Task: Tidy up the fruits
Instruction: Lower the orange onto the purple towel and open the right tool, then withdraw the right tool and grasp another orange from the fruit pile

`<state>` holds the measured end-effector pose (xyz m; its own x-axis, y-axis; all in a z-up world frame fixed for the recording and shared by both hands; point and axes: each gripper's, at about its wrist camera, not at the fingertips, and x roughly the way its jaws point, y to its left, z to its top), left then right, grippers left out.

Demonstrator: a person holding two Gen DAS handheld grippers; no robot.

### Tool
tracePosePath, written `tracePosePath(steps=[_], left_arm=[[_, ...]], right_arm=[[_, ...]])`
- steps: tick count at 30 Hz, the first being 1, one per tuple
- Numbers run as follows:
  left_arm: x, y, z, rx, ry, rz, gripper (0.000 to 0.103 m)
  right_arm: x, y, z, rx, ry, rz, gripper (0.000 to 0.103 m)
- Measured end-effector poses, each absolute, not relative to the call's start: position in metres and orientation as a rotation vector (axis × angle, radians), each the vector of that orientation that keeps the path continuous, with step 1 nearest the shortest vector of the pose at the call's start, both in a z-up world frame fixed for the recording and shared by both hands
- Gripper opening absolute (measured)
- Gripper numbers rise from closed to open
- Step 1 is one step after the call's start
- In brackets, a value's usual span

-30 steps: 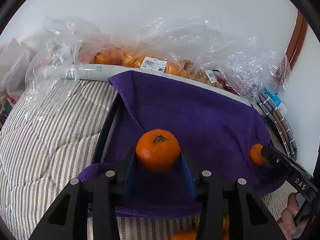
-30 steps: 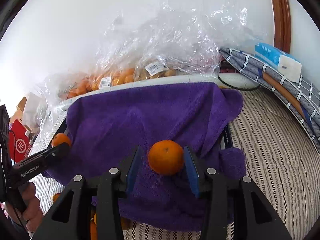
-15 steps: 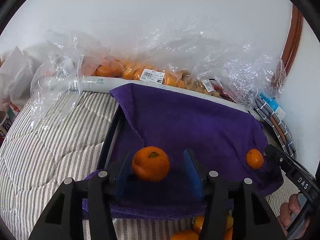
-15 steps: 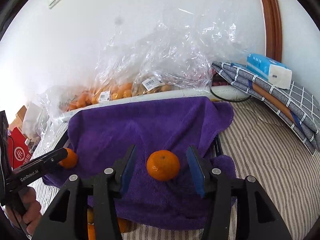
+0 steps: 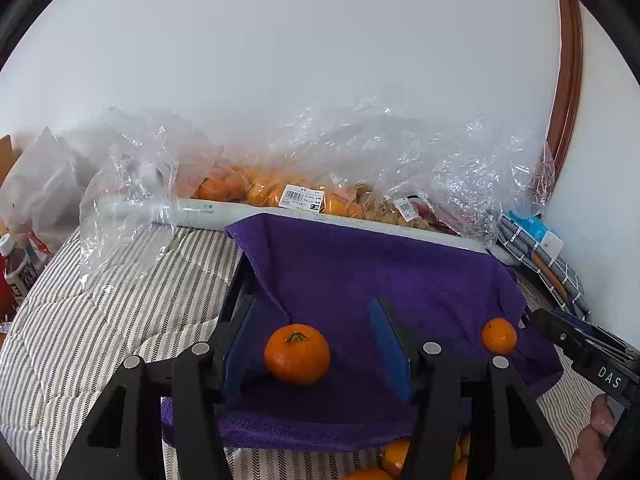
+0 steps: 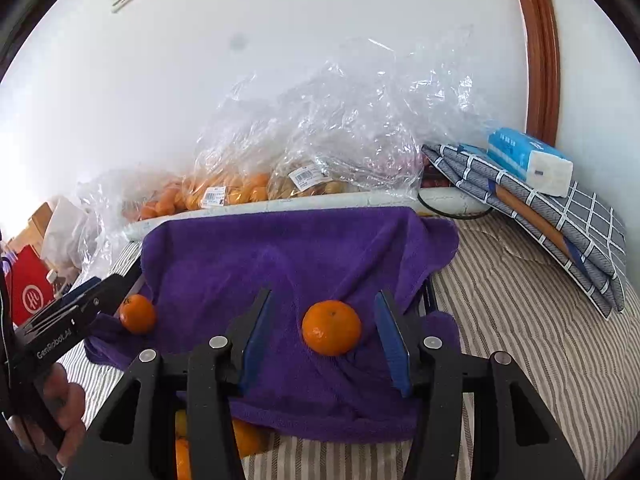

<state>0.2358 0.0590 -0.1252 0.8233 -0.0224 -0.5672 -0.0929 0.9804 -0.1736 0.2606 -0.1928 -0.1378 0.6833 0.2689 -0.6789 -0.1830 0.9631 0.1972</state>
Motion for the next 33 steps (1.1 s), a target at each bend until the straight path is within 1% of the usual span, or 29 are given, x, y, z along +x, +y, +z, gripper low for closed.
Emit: tracePosePath(steps=[13,15,17,25,33], left_arm=[[0.198,0.049,-0.116,-0.156,0.544,-0.012,0.055],[0.188,0.056,-0.118,-0.169,0.553,-0.004,0.055],[0.179,0.065,-0.12,-0.185,0.567,0.009,0.06],[0.147,0.093,-0.132,-0.218,0.626,0.07,0.061],[0.13,0.107,-0.141,-0.24,0.689,0.104,0.062]], right_arm=[[0.198,-0.199,-0.118,0.095,0.832,0.252,0.051],[0.189,-0.199,-0.12,0.086,0.843,0.249,0.051],[0.18,-0.198,-0.124,0.091,0.861,0.261,0.051],[0.15,-0.186,-0.145,0.092,0.9,0.273,0.051],[0.138,-0.177,-0.152,0.091,0.921,0.283,0.051]])
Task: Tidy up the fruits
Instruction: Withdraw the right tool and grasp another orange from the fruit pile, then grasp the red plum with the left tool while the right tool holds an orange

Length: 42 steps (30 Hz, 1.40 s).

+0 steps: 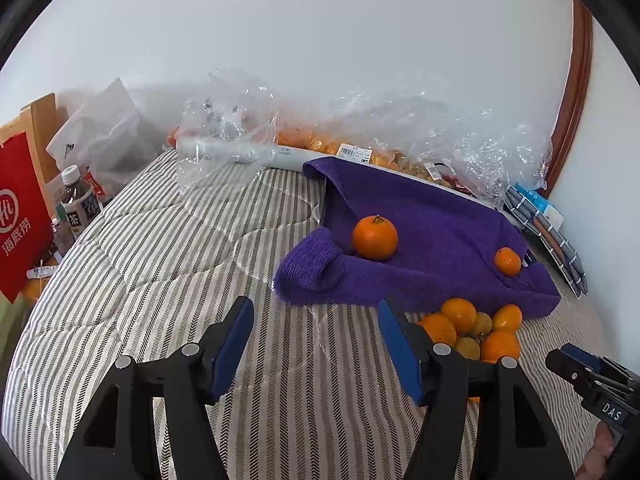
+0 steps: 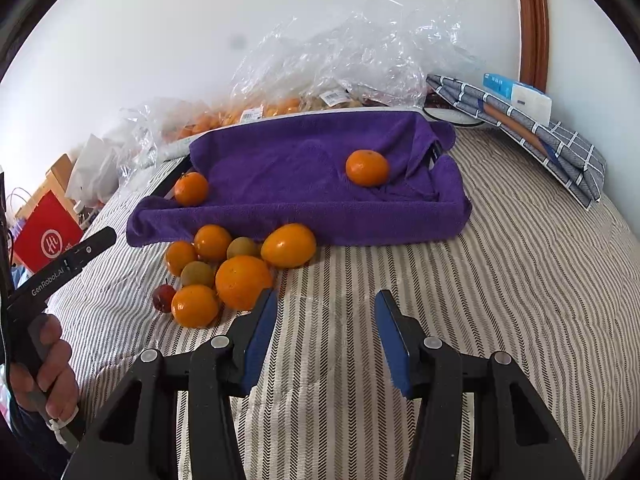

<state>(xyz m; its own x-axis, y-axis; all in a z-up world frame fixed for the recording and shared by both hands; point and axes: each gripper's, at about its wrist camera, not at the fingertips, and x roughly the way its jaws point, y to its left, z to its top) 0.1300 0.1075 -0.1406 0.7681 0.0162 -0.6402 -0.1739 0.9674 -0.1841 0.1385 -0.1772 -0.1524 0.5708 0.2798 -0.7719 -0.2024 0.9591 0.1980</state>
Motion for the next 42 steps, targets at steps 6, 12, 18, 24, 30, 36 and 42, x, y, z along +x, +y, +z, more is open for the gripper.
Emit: tracePosePath(steps=[6,12,18,24,30,36,42], left_arm=[[0.133,0.114,-0.147,-0.27,0.727,0.117,0.062],[0.135,0.116,-0.15,-0.288,0.745,0.114,0.062],[0.138,0.118,-0.153,-0.31,0.765,0.096,0.063],[0.139,0.118,-0.156,-0.321,0.785,0.091,0.063],[0.14,0.117,-0.157,-0.311,0.789,0.096,0.063],[0.14,0.111,-0.156,-0.295,0.788,0.059,0.063],[0.138,0.101,-0.156,-0.339,0.801,-0.114,0.063]], right_arm=[[0.148,-0.165,-0.157,0.081,0.924,0.299,0.048],[0.176,-0.156,-0.159,0.092,0.935,0.321,0.046],[0.203,-0.153,-0.172,0.157,1.005,0.354,0.046],[0.211,-0.151,-0.183,0.227,1.033,0.375,0.04],[0.195,-0.171,-0.168,0.218,0.965,0.313,0.04],[0.171,-0.197,-0.169,0.141,0.971,0.251,0.04],[0.16,-0.203,-0.172,0.124,0.931,0.236,0.038]])
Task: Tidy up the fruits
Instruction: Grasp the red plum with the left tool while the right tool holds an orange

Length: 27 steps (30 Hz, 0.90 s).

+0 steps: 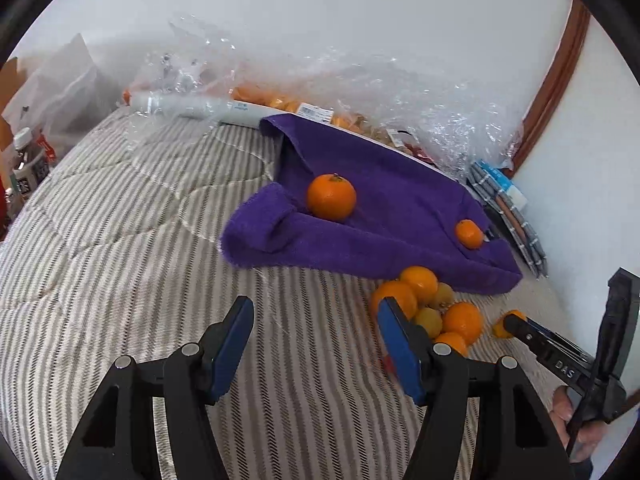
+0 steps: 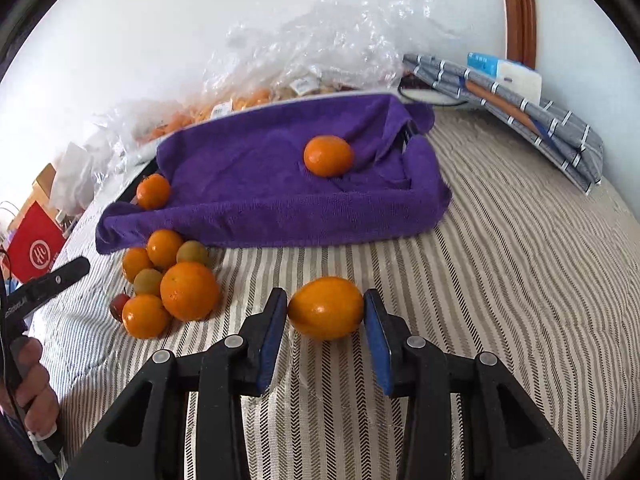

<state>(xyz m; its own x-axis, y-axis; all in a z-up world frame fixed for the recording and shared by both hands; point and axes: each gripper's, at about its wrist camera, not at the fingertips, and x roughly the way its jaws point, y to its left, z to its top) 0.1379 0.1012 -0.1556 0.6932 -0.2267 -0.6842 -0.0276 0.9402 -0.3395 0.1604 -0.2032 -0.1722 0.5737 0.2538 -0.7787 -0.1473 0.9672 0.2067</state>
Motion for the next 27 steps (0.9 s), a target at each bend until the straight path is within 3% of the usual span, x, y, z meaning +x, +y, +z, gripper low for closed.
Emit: tracePosePath(steps=[9,16,27], left_arm=[[0.135,0.065,-0.161,-0.25,0.845,-0.266,0.061],[0.138,0.049,-0.164,-0.17,0.868,-0.272,0.06],[0.144,0.042,-0.172,-0.13,0.91,-0.278,0.038]], right_arm=[[0.16,-0.217,-0.173,0.225,0.915,0.263,0.035],[0.165,-0.209,-0.179,0.189,0.962,0.269,0.04],[0.162,-0.212,-0.177,0.211,0.93,0.301,0.038]])
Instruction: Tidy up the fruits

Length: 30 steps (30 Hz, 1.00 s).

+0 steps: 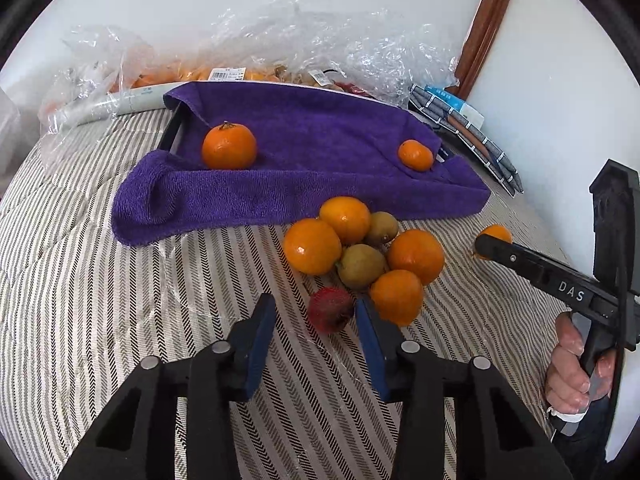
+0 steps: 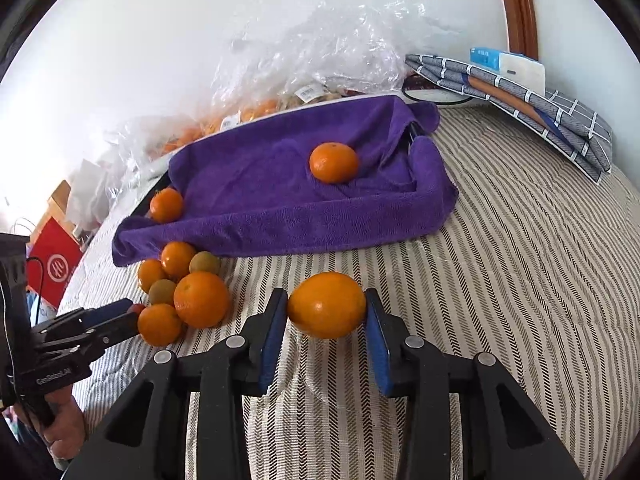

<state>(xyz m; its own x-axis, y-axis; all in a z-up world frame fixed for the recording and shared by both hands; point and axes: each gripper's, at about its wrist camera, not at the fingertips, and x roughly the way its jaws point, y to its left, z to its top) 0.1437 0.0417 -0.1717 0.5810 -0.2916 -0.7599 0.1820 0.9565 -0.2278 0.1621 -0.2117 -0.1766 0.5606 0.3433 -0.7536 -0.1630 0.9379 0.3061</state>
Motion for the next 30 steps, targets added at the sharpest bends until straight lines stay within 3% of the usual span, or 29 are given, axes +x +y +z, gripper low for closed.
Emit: tracePosePath(steps=[5,30], left_arm=[[0.146,0.042,-0.173,-0.144,0.919,-0.298,0.023],[0.128,0.079,-0.149,-0.266,0.732,-0.145,0.023]], right_arm=[[0.161,-0.211,-0.175,0.212,0.918,0.319,0.038],[0.158,-0.221,-0.166,0.264,0.857,0.328,0.038]])
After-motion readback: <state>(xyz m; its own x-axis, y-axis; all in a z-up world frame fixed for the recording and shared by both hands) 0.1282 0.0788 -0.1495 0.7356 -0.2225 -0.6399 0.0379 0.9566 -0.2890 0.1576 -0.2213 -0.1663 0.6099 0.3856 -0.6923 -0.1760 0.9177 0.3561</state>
